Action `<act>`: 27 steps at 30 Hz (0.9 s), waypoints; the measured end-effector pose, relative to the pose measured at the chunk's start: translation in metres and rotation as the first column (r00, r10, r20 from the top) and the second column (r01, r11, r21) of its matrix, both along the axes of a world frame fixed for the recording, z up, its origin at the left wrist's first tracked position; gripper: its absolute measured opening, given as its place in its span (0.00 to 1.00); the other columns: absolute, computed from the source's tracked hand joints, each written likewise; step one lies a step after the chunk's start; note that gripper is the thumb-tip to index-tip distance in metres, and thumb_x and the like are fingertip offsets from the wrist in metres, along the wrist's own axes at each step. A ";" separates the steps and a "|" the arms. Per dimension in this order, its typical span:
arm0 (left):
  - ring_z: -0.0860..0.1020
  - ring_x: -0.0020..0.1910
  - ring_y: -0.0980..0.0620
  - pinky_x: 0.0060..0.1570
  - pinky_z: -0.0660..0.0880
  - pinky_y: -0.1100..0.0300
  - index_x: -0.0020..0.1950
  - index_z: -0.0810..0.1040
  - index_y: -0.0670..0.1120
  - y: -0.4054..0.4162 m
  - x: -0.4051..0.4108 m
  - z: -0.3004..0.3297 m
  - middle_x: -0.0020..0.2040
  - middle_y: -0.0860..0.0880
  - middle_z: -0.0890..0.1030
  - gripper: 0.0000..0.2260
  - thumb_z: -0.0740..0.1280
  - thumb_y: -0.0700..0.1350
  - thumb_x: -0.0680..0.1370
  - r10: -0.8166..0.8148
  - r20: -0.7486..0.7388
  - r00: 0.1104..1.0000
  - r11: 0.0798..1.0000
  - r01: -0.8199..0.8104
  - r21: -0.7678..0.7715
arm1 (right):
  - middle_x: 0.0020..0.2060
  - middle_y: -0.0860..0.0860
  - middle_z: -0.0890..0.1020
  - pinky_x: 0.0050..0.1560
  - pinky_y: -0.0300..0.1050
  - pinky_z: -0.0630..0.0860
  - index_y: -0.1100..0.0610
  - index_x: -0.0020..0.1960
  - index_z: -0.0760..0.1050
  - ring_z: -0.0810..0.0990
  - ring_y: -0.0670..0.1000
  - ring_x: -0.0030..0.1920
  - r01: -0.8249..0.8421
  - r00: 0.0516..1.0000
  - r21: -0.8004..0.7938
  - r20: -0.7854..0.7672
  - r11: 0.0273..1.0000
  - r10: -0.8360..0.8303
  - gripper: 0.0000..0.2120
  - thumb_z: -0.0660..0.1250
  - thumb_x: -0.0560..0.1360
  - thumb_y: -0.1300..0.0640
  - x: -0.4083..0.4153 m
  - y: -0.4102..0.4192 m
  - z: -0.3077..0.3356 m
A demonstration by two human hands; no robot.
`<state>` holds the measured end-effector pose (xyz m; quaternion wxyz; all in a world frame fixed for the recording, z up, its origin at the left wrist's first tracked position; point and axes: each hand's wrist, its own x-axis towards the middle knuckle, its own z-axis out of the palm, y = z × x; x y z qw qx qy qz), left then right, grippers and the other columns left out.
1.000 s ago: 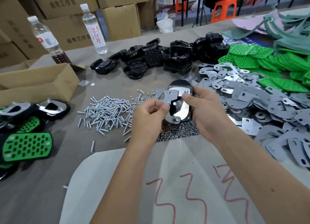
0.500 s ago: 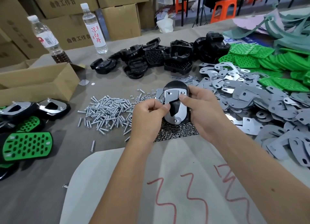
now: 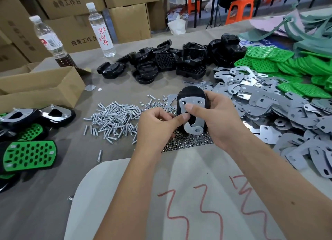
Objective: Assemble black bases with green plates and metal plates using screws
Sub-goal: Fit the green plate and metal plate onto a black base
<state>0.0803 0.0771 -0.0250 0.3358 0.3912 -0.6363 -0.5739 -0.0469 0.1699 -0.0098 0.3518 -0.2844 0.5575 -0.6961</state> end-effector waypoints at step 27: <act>0.85 0.37 0.51 0.30 0.79 0.61 0.51 0.86 0.45 0.003 0.005 0.010 0.44 0.41 0.87 0.09 0.79 0.37 0.73 -0.169 -0.075 0.983 0.986 0.169 -0.013 | 0.53 0.62 0.86 0.55 0.58 0.84 0.64 0.61 0.81 0.86 0.63 0.54 -0.056 0.994 0.016 0.093 0.998 0.055 0.11 0.68 0.79 0.69 -0.003 0.003 0.001</act>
